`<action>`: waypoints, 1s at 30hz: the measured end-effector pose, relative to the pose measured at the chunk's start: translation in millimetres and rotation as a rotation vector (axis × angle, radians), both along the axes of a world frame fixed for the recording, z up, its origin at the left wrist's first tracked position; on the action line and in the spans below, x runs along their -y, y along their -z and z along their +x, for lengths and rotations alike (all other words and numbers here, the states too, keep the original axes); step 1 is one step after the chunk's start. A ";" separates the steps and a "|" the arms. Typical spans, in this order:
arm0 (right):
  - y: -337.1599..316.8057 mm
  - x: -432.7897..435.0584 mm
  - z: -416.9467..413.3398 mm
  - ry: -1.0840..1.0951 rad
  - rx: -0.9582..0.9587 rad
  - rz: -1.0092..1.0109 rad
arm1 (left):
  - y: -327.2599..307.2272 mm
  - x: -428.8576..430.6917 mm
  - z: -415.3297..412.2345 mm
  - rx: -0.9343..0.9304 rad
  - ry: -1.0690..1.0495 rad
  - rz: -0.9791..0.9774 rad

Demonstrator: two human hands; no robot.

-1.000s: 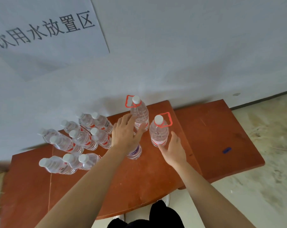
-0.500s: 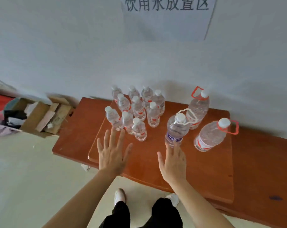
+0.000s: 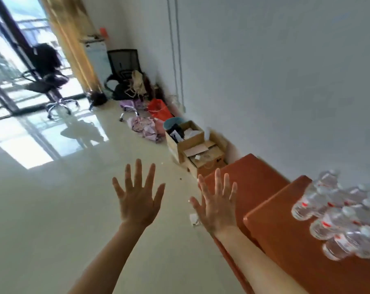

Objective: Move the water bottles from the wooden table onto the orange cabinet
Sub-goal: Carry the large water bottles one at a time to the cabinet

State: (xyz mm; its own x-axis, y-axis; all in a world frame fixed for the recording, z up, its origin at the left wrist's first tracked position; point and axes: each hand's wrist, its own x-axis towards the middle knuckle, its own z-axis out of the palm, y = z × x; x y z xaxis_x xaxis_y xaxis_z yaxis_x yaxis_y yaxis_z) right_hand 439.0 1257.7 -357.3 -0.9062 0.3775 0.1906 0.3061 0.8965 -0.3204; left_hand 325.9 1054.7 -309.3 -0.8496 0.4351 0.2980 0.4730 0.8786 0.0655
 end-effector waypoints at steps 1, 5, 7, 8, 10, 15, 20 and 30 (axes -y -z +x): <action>-7.0 21.4 -24.4 -0.043 -0.020 0.009 | -6.3 31.6 -12.7 -0.019 -0.053 0.021; -44.1 180.4 -134.6 -0.352 -0.147 0.031 | -31.5 226.0 -42.8 -0.131 -0.379 0.128; -66.9 260.4 -176.4 -0.518 -0.201 0.063 | -42.3 312.0 -46.0 -0.188 -0.526 0.160; -76.2 300.3 -193.4 -0.604 -0.211 0.079 | -46.9 351.5 -44.2 -0.212 -0.604 0.169; -86.1 375.0 -221.1 -0.736 -0.255 0.102 | -51.2 419.6 -34.1 -0.241 -0.732 0.176; -90.9 524.7 -261.1 -0.970 -0.320 0.127 | -42.0 533.0 -4.8 -0.286 -1.009 0.130; -78.2 672.2 -309.4 -1.154 -0.316 0.107 | -31.6 635.9 -9.0 -0.278 -1.182 0.087; -120.9 949.4 -459.1 -1.348 -0.393 -0.006 | -90.2 883.3 -134.3 -0.328 -1.408 -0.028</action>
